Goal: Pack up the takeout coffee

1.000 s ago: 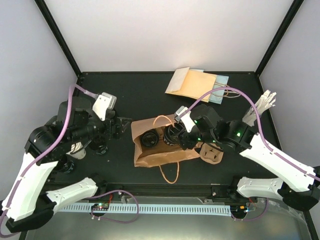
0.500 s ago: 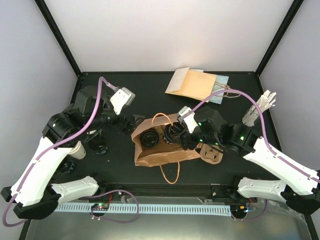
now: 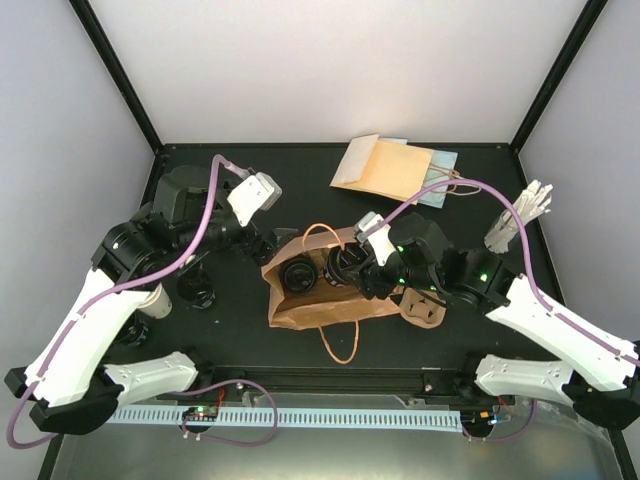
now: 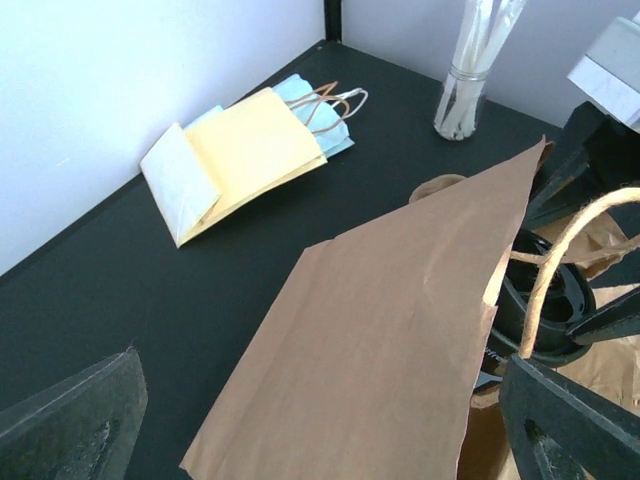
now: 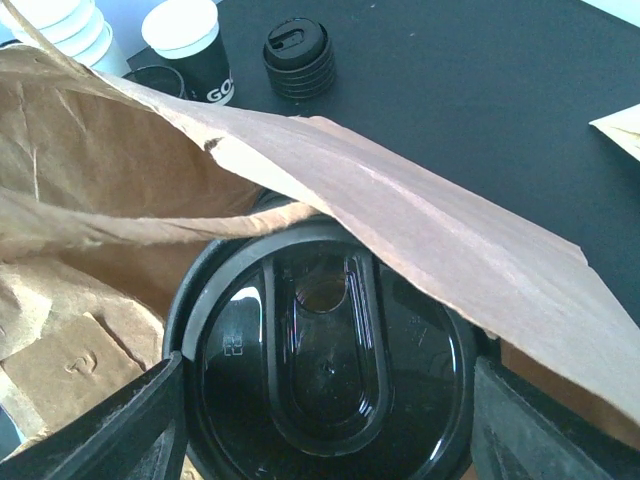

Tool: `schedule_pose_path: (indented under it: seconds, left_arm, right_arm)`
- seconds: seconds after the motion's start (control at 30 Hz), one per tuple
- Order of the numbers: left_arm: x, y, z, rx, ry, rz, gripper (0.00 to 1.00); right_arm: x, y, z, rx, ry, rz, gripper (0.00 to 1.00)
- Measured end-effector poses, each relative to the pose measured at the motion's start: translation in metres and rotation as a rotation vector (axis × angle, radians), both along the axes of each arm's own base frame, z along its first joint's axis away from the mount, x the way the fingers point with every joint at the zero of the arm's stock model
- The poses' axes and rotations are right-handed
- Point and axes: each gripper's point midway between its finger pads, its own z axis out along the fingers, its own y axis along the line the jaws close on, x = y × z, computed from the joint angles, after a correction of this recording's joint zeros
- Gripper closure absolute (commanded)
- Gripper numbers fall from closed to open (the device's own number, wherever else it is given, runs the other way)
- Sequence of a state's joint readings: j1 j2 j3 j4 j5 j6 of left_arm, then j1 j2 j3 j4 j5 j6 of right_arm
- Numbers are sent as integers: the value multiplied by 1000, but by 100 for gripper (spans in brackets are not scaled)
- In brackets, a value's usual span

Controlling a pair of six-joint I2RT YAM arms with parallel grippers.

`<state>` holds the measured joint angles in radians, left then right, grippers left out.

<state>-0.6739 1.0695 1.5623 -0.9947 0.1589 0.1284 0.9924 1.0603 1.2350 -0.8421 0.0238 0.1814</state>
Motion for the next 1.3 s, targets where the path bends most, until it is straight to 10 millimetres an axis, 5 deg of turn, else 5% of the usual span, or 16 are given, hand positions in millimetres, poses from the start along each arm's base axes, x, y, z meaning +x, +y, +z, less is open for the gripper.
schedule_pose_path:
  seconds: [0.53,0.87,1.07,1.3]
  left_arm:
    - [2,-23,-5,7,-4,-108,1]
    - [-11,-62,-61,192,101,-233,3]
    - [-16,-52,-55,209,56,-201,23]
    - [-7,-49,-71,269,66,-155,55]
  right_arm:
    - [0,-2,1,11,-6,-11,47]
    - [2,-4,3,21,-17,-22,47]
    - [2,-3,5,28,-21,-22,47]
    - [2,-4,8,36,-30,-26,47]
